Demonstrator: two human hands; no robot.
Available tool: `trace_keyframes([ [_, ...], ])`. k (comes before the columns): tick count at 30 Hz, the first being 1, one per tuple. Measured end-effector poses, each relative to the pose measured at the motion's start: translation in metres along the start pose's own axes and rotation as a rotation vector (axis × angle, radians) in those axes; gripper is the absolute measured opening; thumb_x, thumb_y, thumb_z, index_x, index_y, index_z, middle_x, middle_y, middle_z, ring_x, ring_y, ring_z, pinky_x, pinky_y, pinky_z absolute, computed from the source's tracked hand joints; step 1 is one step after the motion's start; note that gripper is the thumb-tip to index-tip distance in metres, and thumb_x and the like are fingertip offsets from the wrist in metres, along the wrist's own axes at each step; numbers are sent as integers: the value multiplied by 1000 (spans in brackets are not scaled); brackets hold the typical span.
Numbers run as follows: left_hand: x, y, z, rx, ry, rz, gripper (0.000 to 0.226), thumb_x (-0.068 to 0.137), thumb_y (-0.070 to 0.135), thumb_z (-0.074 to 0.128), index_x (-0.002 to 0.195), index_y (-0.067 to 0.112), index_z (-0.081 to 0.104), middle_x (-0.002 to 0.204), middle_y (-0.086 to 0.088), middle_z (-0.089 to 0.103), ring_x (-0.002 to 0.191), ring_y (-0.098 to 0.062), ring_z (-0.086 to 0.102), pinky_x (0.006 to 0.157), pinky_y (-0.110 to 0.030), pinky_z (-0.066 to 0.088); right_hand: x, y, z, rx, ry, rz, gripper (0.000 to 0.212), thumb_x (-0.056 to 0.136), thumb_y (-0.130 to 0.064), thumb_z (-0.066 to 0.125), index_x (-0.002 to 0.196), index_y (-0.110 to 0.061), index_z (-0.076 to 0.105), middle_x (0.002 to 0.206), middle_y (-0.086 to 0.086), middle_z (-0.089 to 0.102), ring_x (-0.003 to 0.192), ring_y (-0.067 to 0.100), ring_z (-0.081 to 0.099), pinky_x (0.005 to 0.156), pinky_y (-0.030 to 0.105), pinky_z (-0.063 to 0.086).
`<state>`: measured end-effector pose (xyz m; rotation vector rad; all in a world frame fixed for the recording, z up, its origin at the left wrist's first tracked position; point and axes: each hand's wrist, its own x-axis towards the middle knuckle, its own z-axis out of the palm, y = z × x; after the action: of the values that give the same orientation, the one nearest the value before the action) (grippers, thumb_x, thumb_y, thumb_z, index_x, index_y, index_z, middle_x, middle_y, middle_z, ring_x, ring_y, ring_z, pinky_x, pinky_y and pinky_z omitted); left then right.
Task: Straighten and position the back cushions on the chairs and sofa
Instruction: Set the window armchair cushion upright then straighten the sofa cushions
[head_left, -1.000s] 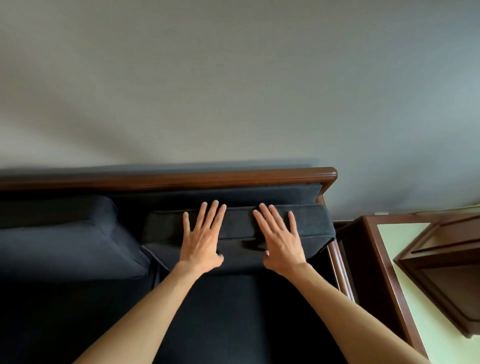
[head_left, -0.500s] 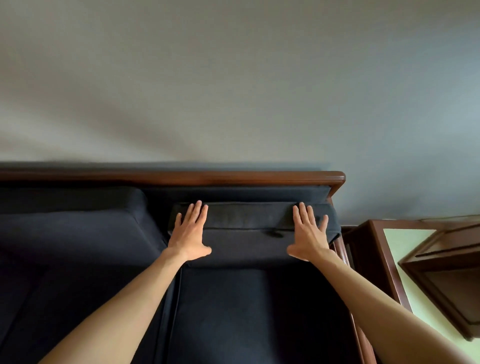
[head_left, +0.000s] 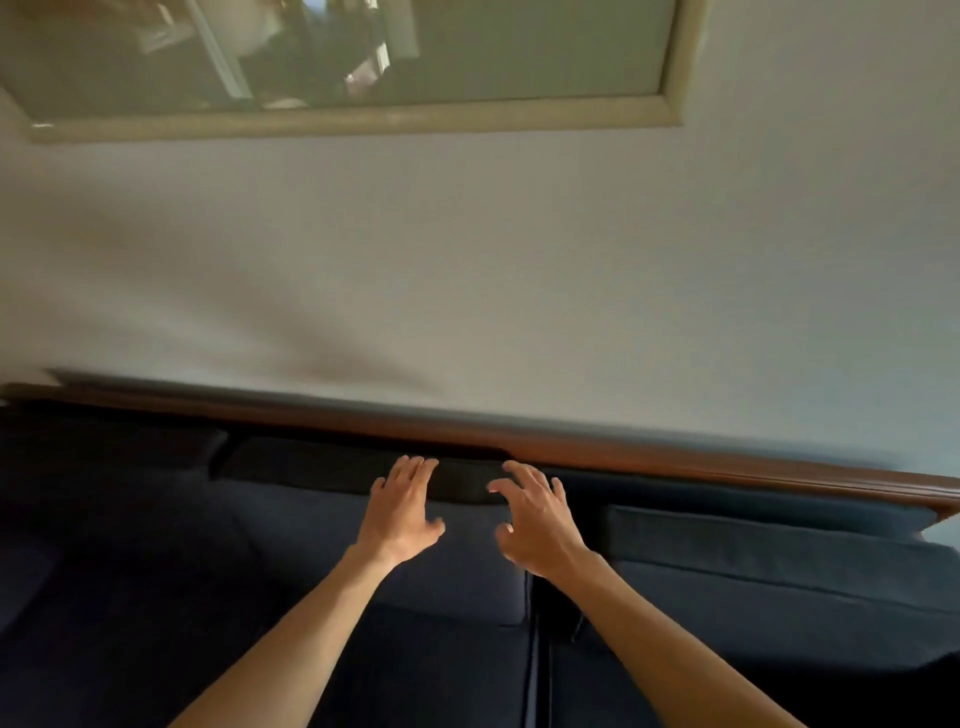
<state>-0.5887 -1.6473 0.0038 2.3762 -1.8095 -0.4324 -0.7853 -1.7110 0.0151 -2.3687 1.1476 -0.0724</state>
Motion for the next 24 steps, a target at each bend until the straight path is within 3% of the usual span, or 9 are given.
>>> trace_keyframes([
  [6, 17, -143, -21, 80, -66, 26, 85, 80, 31, 73, 150, 17, 26, 158, -4, 25, 147, -23, 20, 112, -44, 34, 69, -105, 74, -150, -82, 79, 72, 89, -26, 62, 152, -22, 26, 163, 6, 10, 151, 27, 3, 119, 59, 8],
  [13, 41, -222, -21, 167, -145, 81, 103, 75, 31, 79, 154, 20, 14, 163, -4, 10, 150, -24, 10, 119, -49, 21, 112, -118, 106, -354, -169, 197, 117, 80, -36, 78, 156, -19, -10, 165, 8, -13, 151, 29, -13, 118, 62, 2],
  [16, 50, -235, -20, 258, -152, 111, 114, 72, 30, 83, 155, 21, 6, 164, -4, 6, 150, -24, 10, 117, -47, 23, 119, -108, 109, -449, -205, 206, 138, 70, -40, 86, 153, -21, -23, 163, 8, -21, 150, 28, -18, 117, 61, -2],
  [21, 53, -245, -16, 454, -137, 154, 122, 68, 28, 85, 155, 18, 0, 158, -7, 19, 145, -29, 18, 107, -48, 31, 122, -92, 107, -483, -156, 243, 138, 63, -42, 89, 155, -26, -13, 159, 11, 14, 150, 30, 7, 117, 60, 8],
  [24, 54, -240, -16, 465, -115, 177, 117, 62, 24, 86, 153, 15, 14, 148, -7, 33, 136, -29, 28, 102, -48, 35, 116, -84, 106, -537, -121, 253, 130, 58, -54, 87, 154, -24, 4, 148, 7, 32, 139, 27, 30, 110, 57, 21],
])
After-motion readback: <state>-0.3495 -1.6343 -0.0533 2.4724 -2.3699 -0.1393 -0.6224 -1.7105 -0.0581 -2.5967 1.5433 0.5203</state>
